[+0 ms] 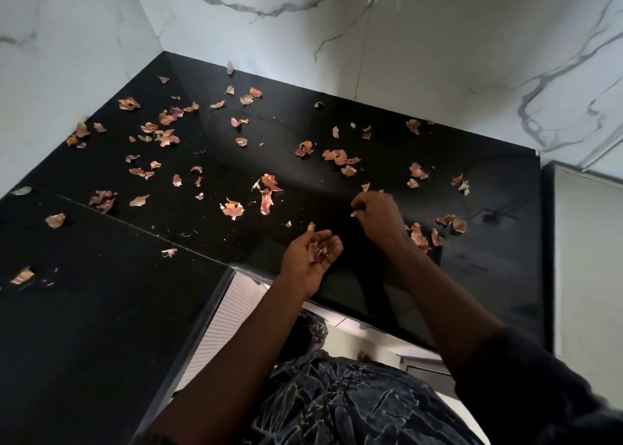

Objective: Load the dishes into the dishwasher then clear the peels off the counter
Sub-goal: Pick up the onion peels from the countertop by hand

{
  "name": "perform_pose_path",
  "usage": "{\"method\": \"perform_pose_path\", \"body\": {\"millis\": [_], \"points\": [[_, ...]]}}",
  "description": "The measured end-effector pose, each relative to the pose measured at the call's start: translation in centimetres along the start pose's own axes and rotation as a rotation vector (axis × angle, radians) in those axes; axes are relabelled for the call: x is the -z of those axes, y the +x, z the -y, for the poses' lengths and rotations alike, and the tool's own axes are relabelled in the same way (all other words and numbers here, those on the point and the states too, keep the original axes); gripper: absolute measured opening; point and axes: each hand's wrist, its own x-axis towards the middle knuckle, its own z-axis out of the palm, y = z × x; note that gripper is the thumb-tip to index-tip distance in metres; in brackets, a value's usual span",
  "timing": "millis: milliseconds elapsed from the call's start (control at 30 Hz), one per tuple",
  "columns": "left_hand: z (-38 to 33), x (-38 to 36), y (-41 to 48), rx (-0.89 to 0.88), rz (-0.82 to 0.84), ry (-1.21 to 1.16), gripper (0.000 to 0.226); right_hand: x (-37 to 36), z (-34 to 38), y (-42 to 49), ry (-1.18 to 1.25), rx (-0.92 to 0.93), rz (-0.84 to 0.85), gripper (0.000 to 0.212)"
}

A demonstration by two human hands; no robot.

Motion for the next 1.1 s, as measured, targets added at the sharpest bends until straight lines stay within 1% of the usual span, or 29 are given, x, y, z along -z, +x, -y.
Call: {"method": "perform_pose_path", "body": {"millis": [67, 133, 333, 400, 433, 500, 567, 633, 700, 767, 900, 933, 1033, 1100], "points": [[-0.2, 0.1, -0.2, -0.007, 0.004, 0.013, 0.042, -1.0, -0.4, 0.4, -0.139, 0.012, 0.059, 0.026], [-0.5, 0.3, -0.2, -0.01, 0.004, 0.011, 0.042, -1.6, -0.1, 0.2, -0.239, 0.055, 0.077, 0.026], [-0.9, 0.7, -0.4, -0.01, 0.001, -0.028, 0.043, -2.3, 0.0, -0.9, -0.281, 0.144, 0.091, 0.012], [-0.9, 0.9, -0.4, -0.007, 0.002, -0.033, 0.043, -2.3, -0.5, -1.2, -0.222, 0.136, 0.112, 0.009], [-0.9, 1.0, -0.4, -0.009, 0.003, -0.033, 0.043, -2.0, -0.8, -1.3, -0.151, 0.11, 0.107, 0.008], [-0.9, 1.1, -0.4, -0.011, 0.01, -0.034, 0.043, -1.2, -1.5, -1.7, 0.045, 0.029, 0.049, 0.011], [-0.9, 1.2, -0.4, -0.012, 0.009, -0.039, 0.043, -0.2, -1.7, -2.1, 0.186, -0.033, -0.015, 0.013], [-0.8, 1.2, -0.3, -0.011, 0.007, -0.045, 0.043, 0.6, -1.4, -2.6, 0.258, -0.049, -0.028, 0.012], [-0.6, 1.2, -0.1, -0.005, 0.008, -0.038, 0.043, 0.8, -0.6, -2.9, 0.264, -0.013, -0.017, 0.013], [-0.4, 1.1, 0.2, 0.0, 0.013, -0.024, 0.043, 0.1, 0.0, -2.9, 0.196, 0.029, 0.014, 0.017], [0.0, 0.8, 0.5, 0.005, 0.02, -0.021, 0.043, -2.3, 0.4, -2.4, -0.048, 0.035, 0.086, 0.029], [0.1, 0.7, 0.5, 0.012, 0.021, -0.019, 0.043, -2.8, 0.4, -2.3, -0.095, 0.053, 0.086, 0.03], [0.1, 0.4, 0.4, 0.015, 0.013, -0.014, 0.042, -3.3, 0.7, -2.6, -0.208, 0.137, 0.048, 0.019], [-0.1, 0.4, 0.4, 0.011, 0.007, -0.017, 0.042, -3.5, 0.7, -2.7, -0.23, 0.143, 0.056, 0.016]]}}
